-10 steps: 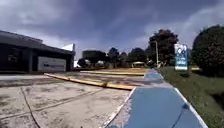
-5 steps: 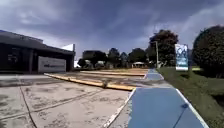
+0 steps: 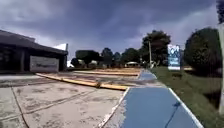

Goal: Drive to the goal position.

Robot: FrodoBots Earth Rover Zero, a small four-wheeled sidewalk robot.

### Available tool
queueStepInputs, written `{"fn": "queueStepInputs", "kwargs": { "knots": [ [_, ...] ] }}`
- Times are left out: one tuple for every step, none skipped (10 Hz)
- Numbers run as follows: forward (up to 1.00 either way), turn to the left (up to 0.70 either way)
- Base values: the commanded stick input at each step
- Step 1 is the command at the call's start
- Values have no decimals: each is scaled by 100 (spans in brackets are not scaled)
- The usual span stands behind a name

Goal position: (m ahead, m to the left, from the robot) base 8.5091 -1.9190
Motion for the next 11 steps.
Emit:
{"fn": "queueStepInputs", "kwargs": {
  "knots": [
    [0, 0],
    [0, 0],
    [0, 0],
    [0, 0],
    [0, -6],
    [0, -29],
    [0, -70],
    [0, -70],
    [0, -48],
    [0, 0],
    [0, 0]
  ]
}}
